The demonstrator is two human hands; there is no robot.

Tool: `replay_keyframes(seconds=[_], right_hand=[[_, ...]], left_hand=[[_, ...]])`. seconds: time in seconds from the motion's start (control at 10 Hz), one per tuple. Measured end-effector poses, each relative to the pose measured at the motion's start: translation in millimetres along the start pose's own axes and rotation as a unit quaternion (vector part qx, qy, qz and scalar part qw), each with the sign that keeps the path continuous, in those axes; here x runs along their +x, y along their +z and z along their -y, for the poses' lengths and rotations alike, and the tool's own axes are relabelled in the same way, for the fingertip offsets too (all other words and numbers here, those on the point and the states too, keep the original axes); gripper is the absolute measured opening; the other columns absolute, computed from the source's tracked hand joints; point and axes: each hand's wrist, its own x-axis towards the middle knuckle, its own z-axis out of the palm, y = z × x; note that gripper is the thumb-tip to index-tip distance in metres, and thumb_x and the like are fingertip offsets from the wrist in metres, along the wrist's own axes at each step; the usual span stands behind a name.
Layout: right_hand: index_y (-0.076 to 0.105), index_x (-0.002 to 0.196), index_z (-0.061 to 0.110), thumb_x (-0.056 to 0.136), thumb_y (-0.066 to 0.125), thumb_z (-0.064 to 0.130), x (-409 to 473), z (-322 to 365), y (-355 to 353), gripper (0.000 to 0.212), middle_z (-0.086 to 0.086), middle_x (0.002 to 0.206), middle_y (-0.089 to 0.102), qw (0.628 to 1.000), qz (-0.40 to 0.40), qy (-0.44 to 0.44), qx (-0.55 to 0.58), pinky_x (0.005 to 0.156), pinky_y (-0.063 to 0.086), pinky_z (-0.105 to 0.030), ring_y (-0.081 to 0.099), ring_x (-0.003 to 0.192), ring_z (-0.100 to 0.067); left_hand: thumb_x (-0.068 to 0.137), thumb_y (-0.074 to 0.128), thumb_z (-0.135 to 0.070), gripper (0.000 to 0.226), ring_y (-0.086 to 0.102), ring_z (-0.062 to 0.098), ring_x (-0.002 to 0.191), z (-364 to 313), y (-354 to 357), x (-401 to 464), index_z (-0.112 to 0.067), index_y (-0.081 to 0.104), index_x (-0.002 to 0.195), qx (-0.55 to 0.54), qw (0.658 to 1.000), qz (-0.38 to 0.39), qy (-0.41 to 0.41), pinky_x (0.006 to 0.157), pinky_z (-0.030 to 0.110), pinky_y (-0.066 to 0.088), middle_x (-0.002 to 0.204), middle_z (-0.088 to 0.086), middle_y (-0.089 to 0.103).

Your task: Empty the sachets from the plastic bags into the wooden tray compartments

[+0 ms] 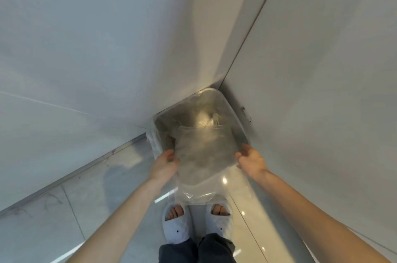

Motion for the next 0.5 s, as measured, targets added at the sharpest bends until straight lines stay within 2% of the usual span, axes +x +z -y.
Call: replay_keyframes(seconds=[0.1,0.2,0.3,0.5], right_hand=[[0.028,0.141,0.012,0.090,0.047,0.021,7.3,3.8,2.8,0.056,-0.012,0.140,0.046,0.999,0.010,-0.002,-0.037,0.109,0.035,-0.037,0.044,0.128,-0.030],[0.027,0.142,0.015,0.092,0.043,0.022,12.5,4.8,6.7,0.053,-0.013,0.139,0.048,0.997,0.017,-0.014,-0.078,0.104,0.034,-0.031,0.044,0.128,-0.030],[0.028,0.142,0.016,0.093,0.042,0.023,3.3,6.7,5.8,0.052,-0.014,0.138,0.048,0.995,0.021,-0.024,-0.095,0.104,0.034,-0.031,0.044,0.128,-0.031],[0.025,0.143,0.015,0.093,0.038,0.020,-29.6,11.9,-4.3,0.052,-0.016,0.144,0.040,0.984,0.030,-0.059,-0.165,0.106,0.032,-0.033,0.037,0.132,-0.032]], left_hand=[[0.087,0.048,-0.009,0.036,0.053,0.024,0.108,1.1,1.6,8.1,-0.006,0.048,0.124,0.010,1.000,0.017,-0.003,0.088,0.027,0.040,0.127,0.015,0.055],[0.088,0.045,-0.008,0.048,0.045,0.026,0.124,-0.4,5.2,12.2,-0.011,0.037,0.135,0.049,0.998,0.033,0.012,0.098,0.027,0.035,0.137,0.012,0.046],[0.089,0.044,-0.011,0.051,0.040,0.026,0.128,-4.5,5.8,8.1,-0.015,0.031,0.138,0.076,0.996,0.038,0.025,0.102,0.028,0.031,0.141,0.010,0.041],[0.090,0.043,-0.017,0.050,0.037,0.023,0.131,-10.9,1.9,-8.2,-0.014,0.032,0.138,0.150,0.986,0.054,0.054,0.101,0.024,0.029,0.144,0.008,0.038]])
